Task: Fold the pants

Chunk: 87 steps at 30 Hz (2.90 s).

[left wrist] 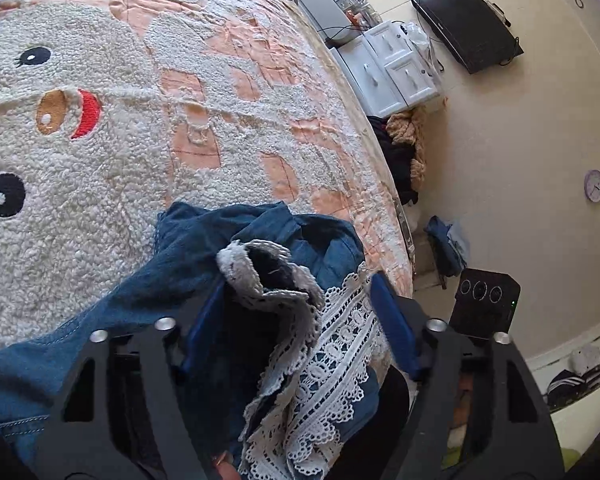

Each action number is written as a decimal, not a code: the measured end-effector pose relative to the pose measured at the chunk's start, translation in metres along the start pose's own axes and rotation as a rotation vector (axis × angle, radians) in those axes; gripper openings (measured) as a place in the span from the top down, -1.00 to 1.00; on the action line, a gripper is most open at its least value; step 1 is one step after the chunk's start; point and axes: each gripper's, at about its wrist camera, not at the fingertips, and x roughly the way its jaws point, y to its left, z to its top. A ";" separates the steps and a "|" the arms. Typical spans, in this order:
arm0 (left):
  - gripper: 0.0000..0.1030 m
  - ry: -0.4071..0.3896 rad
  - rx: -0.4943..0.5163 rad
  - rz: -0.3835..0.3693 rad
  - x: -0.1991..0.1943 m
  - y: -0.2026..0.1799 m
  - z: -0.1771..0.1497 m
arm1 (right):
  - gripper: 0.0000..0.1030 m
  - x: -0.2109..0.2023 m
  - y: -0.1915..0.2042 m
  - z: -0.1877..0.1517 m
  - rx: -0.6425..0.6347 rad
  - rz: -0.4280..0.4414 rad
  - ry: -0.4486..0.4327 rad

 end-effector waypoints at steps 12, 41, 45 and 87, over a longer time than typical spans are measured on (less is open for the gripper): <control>0.20 -0.126 -0.143 0.018 -0.033 0.045 0.002 | 0.78 0.080 0.066 0.051 -0.096 0.090 0.113; 0.20 -0.042 -0.047 0.369 -0.021 -0.025 -0.138 | 0.51 0.178 0.125 0.074 -0.843 -0.016 0.461; 0.56 -0.059 -0.033 0.388 -0.017 -0.029 -0.140 | 0.63 0.168 0.128 0.072 -0.844 0.019 0.408; 0.16 -0.068 0.246 0.595 0.014 -0.071 -0.162 | 0.45 0.180 0.116 0.035 -0.754 -0.143 0.406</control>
